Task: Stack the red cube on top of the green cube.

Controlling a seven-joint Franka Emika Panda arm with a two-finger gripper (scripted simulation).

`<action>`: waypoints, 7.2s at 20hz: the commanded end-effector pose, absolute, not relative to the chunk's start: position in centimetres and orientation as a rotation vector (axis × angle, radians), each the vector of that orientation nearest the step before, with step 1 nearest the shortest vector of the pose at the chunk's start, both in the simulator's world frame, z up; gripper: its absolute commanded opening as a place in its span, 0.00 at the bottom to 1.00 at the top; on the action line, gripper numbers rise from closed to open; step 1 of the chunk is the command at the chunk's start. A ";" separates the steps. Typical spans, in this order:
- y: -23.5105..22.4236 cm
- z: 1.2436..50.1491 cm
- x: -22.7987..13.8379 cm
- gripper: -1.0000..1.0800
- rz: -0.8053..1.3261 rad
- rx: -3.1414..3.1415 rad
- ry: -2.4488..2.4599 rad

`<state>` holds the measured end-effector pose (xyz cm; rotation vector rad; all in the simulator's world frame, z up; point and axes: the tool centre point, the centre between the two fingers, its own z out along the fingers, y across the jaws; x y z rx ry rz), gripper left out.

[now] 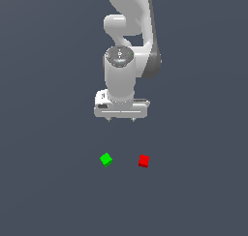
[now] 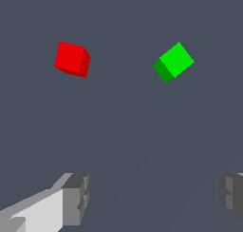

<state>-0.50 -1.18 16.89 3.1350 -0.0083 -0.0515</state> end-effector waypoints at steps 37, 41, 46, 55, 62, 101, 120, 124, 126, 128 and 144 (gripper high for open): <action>8.5 7.4 11.4 0.96 -0.003 3.121 -0.354; 8.8 7.1 11.9 0.96 -0.001 3.120 -0.368; 8.9 7.0 12.2 0.96 0.000 3.119 -0.373; 8.9 5.6 12.1 0.96 0.000 3.119 -0.373; 8.9 2.1 12.0 0.96 0.000 3.119 -0.373; 8.9 11.9 12.1 0.00 0.000 3.119 -0.373; 0.1 8.9 11.6 0.00 0.001 3.120 -0.373; -3.9 7.5 11.5 0.00 0.001 3.119 -0.373; -5.5 6.9 11.4 0.00 0.001 3.119 -0.373; -6.7 6.5 11.4 0.00 0.001 3.119 -0.373; -8.1 6.0 11.6 0.96 0.000 3.119 -0.373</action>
